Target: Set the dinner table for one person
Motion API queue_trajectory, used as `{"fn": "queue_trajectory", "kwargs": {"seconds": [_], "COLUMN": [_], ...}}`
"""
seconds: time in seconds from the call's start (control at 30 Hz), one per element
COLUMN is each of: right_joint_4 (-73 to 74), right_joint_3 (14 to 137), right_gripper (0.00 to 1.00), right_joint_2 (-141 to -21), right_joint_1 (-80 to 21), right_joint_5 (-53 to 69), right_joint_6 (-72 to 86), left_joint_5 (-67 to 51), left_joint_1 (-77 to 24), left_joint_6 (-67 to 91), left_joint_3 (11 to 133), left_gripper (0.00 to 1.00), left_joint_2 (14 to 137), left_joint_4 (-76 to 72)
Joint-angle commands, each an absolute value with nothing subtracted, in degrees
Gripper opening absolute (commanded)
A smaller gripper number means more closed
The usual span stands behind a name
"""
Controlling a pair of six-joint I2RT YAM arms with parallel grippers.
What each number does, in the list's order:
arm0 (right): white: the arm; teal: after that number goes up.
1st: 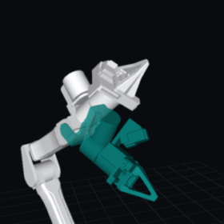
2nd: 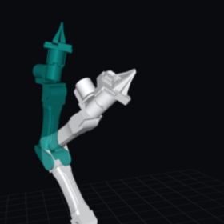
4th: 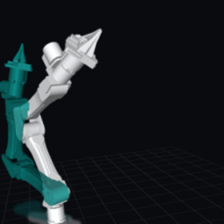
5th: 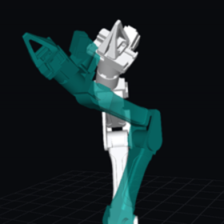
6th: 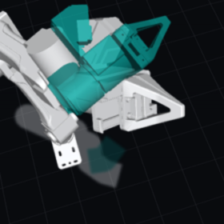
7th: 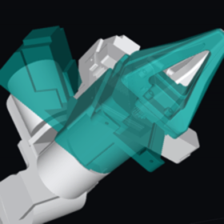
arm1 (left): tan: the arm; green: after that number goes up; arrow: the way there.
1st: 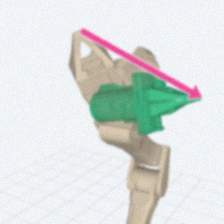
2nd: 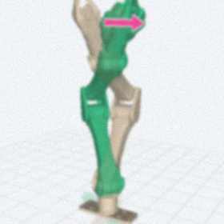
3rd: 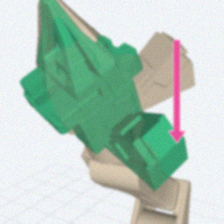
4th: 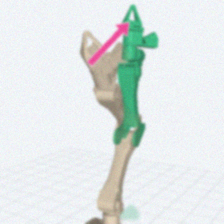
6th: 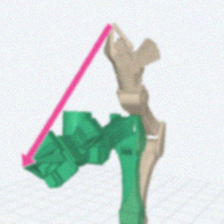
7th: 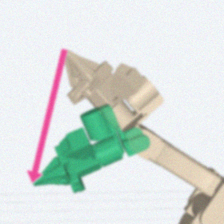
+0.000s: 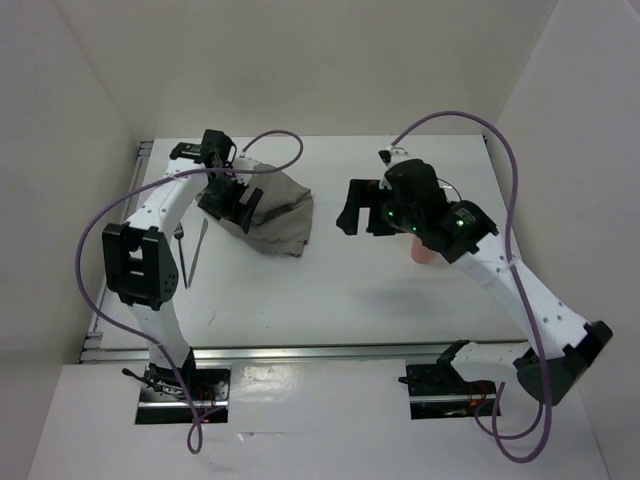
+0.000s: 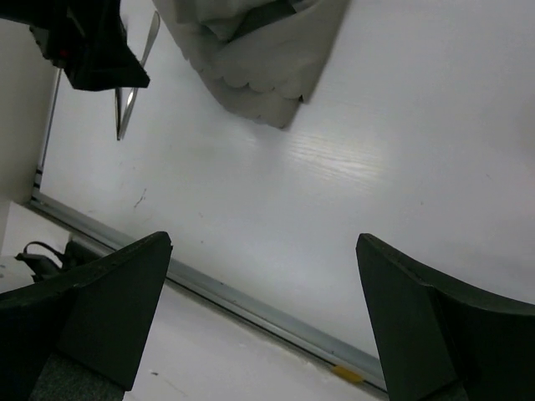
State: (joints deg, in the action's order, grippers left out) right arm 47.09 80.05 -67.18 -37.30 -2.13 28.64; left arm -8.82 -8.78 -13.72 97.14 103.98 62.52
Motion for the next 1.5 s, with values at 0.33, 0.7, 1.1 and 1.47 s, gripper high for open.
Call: {"fn": "queue_trajectory", "kwargs": {"seconds": [0.33, 0.7, 1.1, 1.47], "right_joint_4": [30.15, 21.98, 10.9, 6.93], "right_joint_3": [80.16, 75.86, 69.78, 85.51], "right_gripper": [1.0, 1.0, 1.0, 1.0], "right_joint_2": [-86.13, -91.31, -103.61, -125.67], "right_joint_1": [-30.79, -20.74, -26.27, -30.06], "right_joint_5": [3.41, 17.57, 24.35, 27.77], "right_joint_6": [23.73, 25.58, 26.55, 28.39], "left_joint_5": [-2.99, -5.45, -7.47, -9.76], "left_joint_1": [-10.02, -7.65, -7.65, -9.22], "left_joint_6": [-5.9, -5.36, -6.15, -7.29], "left_joint_3": [110.9, 113.91, 119.34, 125.95], "left_gripper": [0.85, 0.54, 0.0, 0.0], "left_joint_2": [125.66, 129.55, 125.16, 118.3], "left_joint_4": [54.23, 53.0, 53.96, 59.15]}}
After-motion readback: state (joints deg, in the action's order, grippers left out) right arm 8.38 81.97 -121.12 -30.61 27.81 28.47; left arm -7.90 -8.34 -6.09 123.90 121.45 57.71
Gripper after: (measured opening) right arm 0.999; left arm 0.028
